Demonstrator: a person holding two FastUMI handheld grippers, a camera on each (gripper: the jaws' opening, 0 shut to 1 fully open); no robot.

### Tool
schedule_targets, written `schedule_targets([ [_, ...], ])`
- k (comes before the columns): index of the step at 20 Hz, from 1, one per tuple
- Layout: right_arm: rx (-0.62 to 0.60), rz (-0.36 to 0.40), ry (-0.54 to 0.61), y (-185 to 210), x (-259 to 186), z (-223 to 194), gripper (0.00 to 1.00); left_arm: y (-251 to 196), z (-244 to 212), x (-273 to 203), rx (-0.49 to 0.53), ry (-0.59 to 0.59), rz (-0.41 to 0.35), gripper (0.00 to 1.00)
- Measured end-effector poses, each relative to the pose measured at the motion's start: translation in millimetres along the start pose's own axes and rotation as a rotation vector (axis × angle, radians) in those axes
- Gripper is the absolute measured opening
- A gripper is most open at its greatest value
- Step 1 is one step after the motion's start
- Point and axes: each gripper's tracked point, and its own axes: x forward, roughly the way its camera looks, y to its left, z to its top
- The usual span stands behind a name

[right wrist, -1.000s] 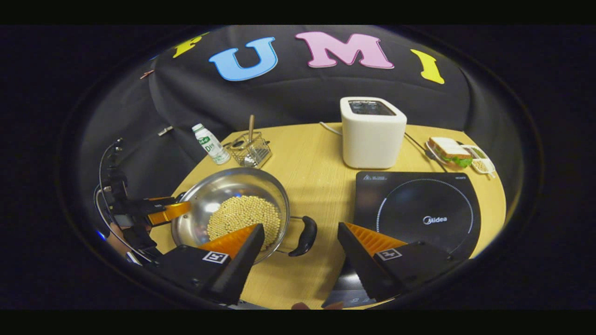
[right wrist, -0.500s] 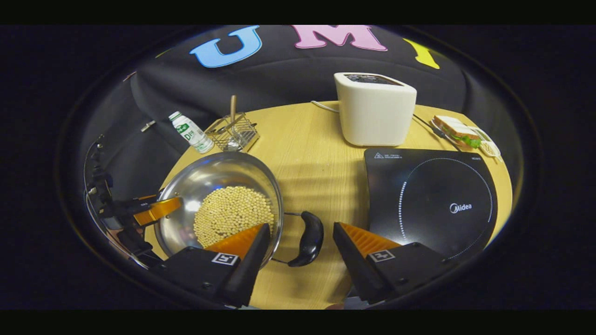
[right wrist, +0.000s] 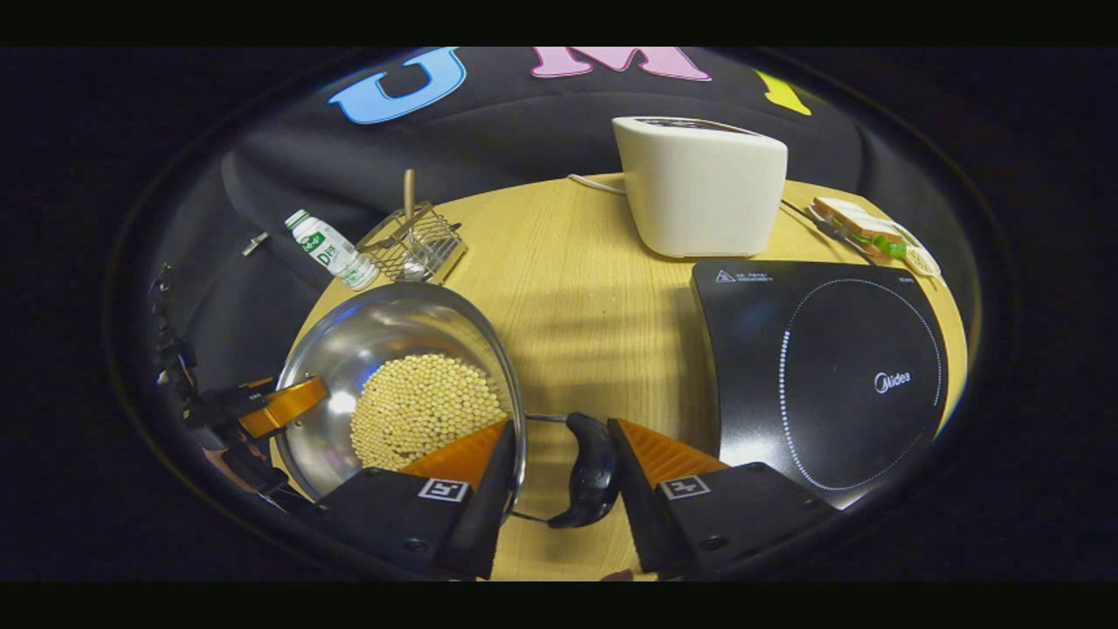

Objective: First push the handle of the pot to place it horizontally, then grasp the pot with both hands and set it on the induction cooktop.

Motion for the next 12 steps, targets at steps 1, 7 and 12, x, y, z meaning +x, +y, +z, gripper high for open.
schedule_targets([
  [1, -0.001, -0.009, 0.004, -1, -1, 1, 0.64, 0, -4, 1, 0.003, 0.014, 0.002, 0.73],
  [7, -0.053, -0.026, -0.023, -4, -6, 6, 0.50, -7, -6, -8, 0.010, 0.007, -0.001, 0.66],
  [12, -0.061, 0.004, -0.028, -5, -29, 10, 0.54, -13, 2, -40, 0.021, -0.009, 0.020, 0.62],
])
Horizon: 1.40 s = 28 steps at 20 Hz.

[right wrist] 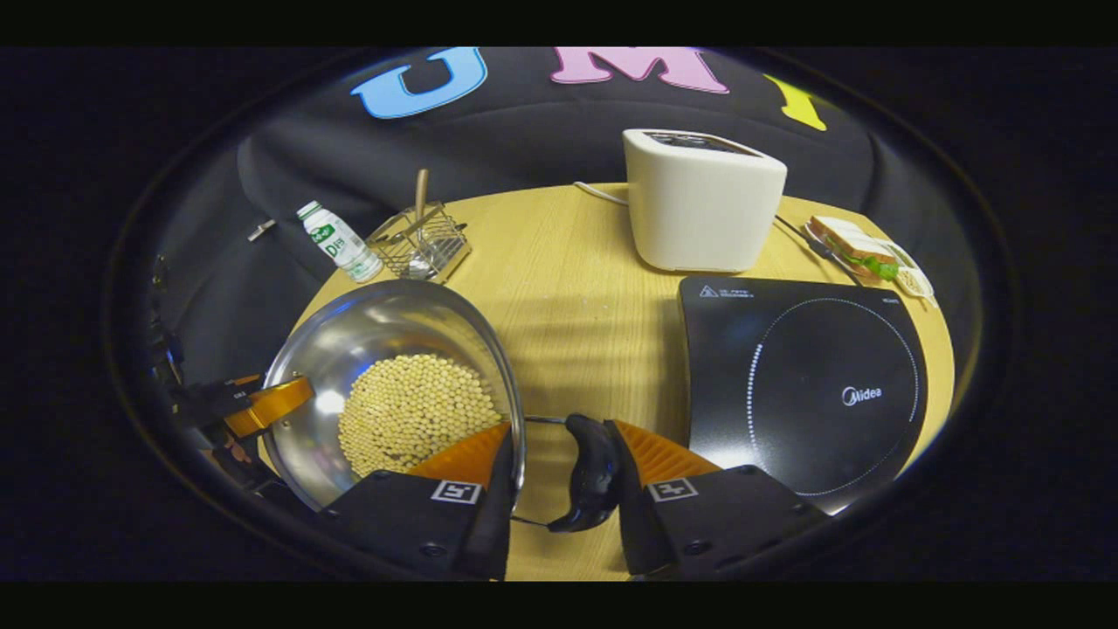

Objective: First push the handle of the pot to place it horizontally, then grasp the pot with both hands and set it on the induction cooktop.

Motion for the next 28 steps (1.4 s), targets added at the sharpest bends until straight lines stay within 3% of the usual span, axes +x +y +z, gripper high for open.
schedule_targets([
  [11, 0.004, 0.031, 0.018, -48, -75, 20, 0.53, -63, 33, -67, 0.002, 0.012, 0.012, 0.62],
  [28, 0.056, -0.052, 0.015, -208, -124, 36, 0.54, -227, 61, -52, 0.046, 0.032, -0.097, 0.62],
])
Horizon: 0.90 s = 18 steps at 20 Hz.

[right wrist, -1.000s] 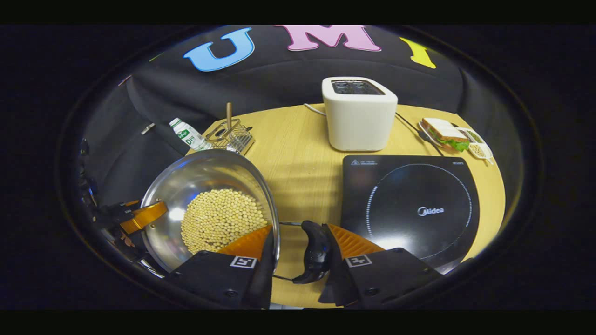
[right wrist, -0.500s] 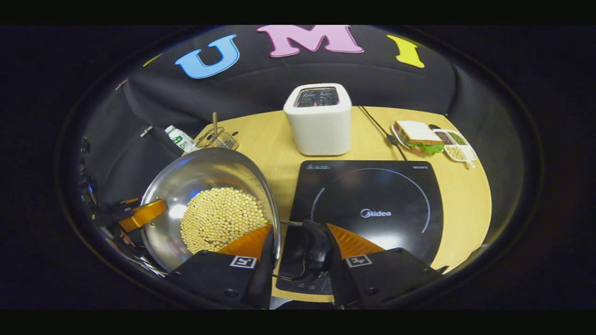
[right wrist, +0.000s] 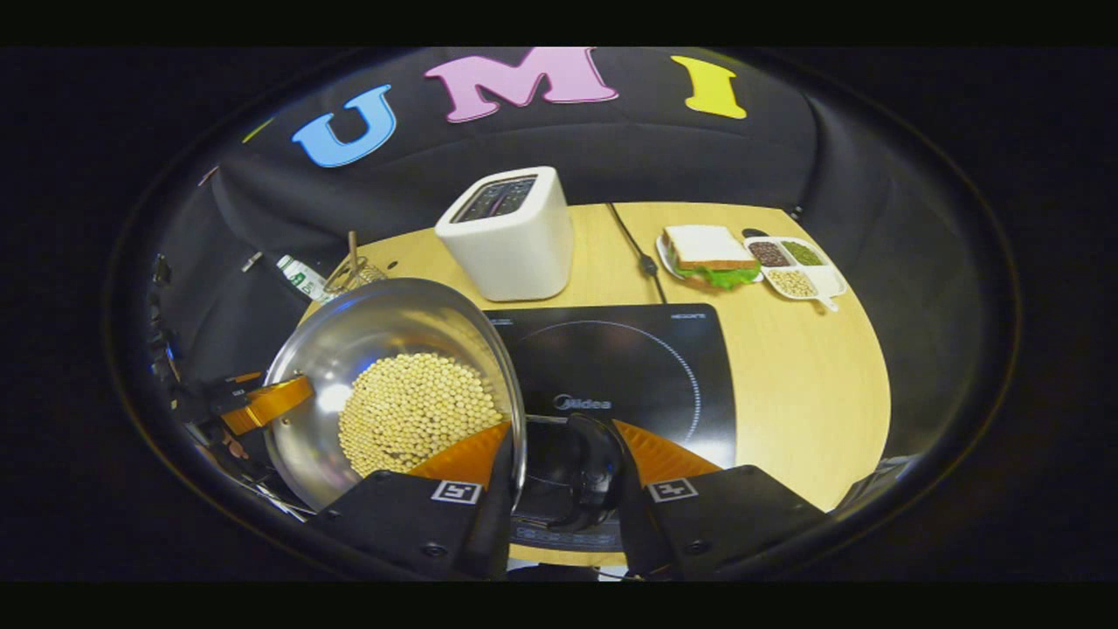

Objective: First push the handle of the pot to place it horizontally, then grasp the pot with both hands and set it on the induction cooktop.

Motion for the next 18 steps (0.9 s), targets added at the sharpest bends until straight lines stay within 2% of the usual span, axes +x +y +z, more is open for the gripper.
schedule_targets([
  [8, 0.025, -0.026, 0.010, -61, 8, 9, 0.54, -55, 12, 32, 0.014, 0.011, -0.033, 0.62],
  [18, 0.043, -0.041, 0.018, -103, 22, 12, 0.54, -92, 19, 60, 0.029, 0.020, -0.050, 0.62],
])
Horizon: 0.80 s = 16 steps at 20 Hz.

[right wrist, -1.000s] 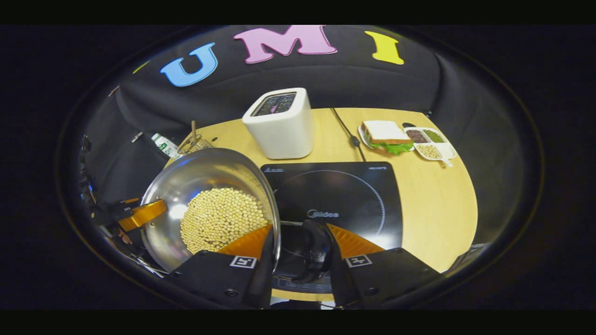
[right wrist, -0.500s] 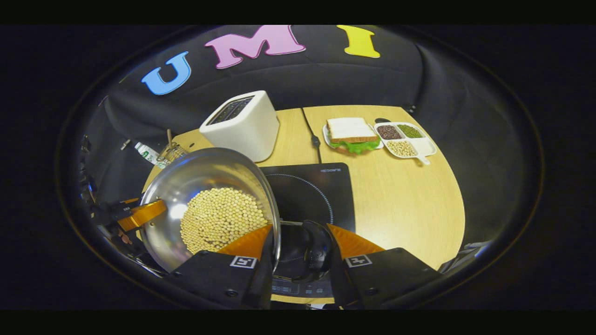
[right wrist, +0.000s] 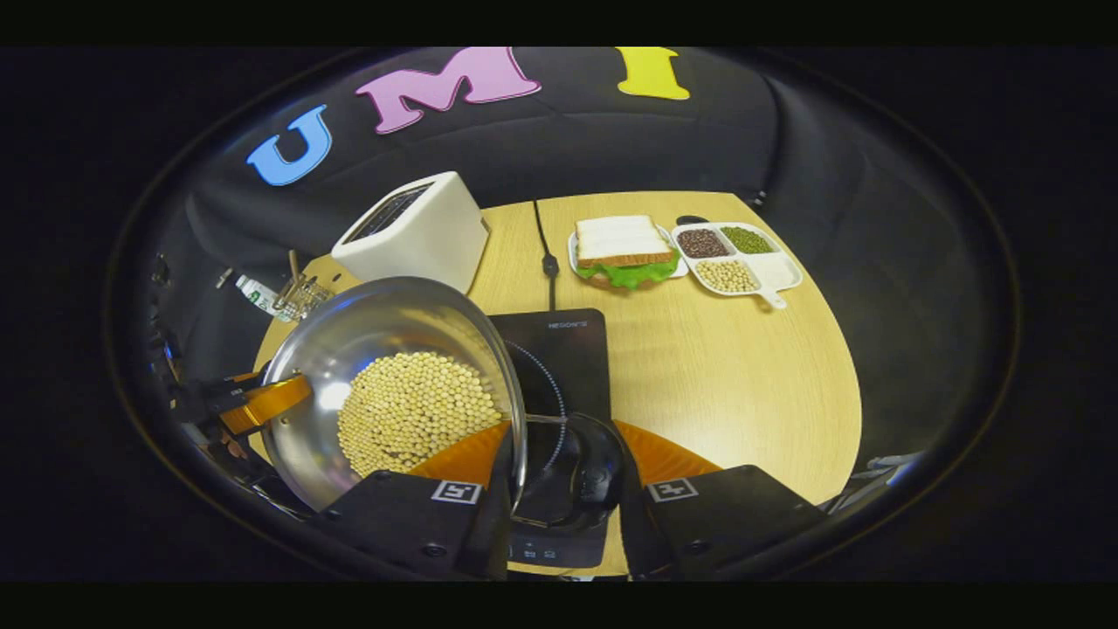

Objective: First push the handle of the pot to place it horizontally, then grasp the pot with both hands and set it on the induction cooktop.

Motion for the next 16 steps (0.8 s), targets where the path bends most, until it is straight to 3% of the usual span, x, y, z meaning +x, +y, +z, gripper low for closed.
schedule_targets([
  [16, 0.024, -0.024, 0.006, -22, 9, -1, 0.53, -23, 1, 26, 0.015, -0.007, -0.017, 0.62],
])
